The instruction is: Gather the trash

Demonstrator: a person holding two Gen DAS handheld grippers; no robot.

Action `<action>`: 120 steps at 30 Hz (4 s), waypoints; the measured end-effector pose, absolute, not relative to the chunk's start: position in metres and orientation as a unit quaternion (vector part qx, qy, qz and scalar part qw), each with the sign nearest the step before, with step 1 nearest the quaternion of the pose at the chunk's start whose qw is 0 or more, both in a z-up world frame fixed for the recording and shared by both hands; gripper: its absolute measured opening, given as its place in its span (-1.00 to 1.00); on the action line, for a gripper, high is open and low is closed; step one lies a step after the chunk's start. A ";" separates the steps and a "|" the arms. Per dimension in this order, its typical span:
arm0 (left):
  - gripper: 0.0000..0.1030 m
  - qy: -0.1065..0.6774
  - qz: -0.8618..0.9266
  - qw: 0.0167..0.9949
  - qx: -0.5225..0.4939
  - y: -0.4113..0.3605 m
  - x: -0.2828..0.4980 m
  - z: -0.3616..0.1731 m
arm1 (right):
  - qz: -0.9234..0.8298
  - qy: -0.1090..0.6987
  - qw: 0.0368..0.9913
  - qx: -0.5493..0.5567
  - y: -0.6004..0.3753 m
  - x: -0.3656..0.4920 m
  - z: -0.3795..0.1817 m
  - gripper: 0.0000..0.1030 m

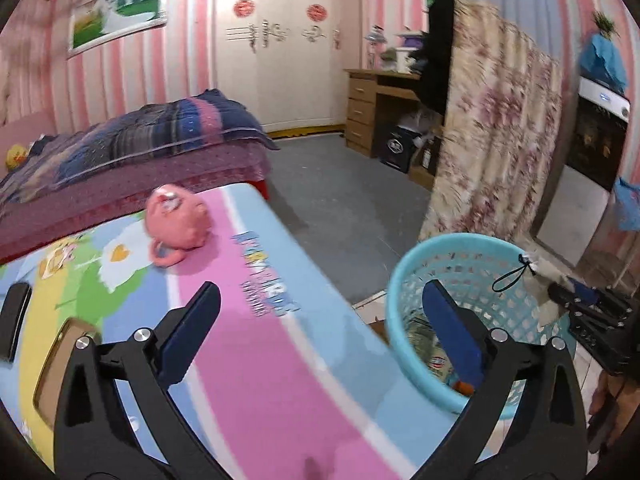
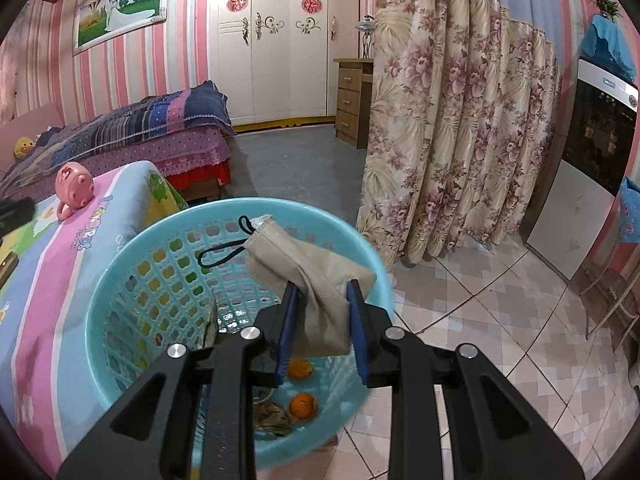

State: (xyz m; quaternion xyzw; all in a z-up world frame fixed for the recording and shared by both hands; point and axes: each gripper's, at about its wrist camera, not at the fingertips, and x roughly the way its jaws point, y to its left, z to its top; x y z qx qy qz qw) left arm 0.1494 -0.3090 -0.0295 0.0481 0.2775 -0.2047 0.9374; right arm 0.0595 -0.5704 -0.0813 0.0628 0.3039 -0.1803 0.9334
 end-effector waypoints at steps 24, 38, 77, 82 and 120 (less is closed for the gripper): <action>0.90 0.262 -0.158 0.952 0.010 -0.185 0.091 -0.006 | -0.195 0.254 0.947 0.042 -0.494 0.048 -0.037 0.91; 0.90 0.264 -0.074 0.962 -0.004 -0.078 0.032 -0.006 | -0.100 0.224 0.969 0.019 -0.359 0.007 0.005 0.91; 0.90 0.263 -0.062 0.963 0.014 -0.040 0.015 -0.023 | -0.073 0.235 0.969 -0.032 -0.249 -0.004 -0.024 0.91; 0.90 0.263 -0.053 0.963 0.016 -0.040 0.015 -0.023 | -0.069 0.238 0.968 -0.040 -0.245 -0.004 -0.025 0.91; 0.90 0.270 -0.046 0.962 0.013 -0.036 0.017 -0.023 | -0.054 0.243 0.968 -0.044 -0.234 -0.005 -0.030 0.91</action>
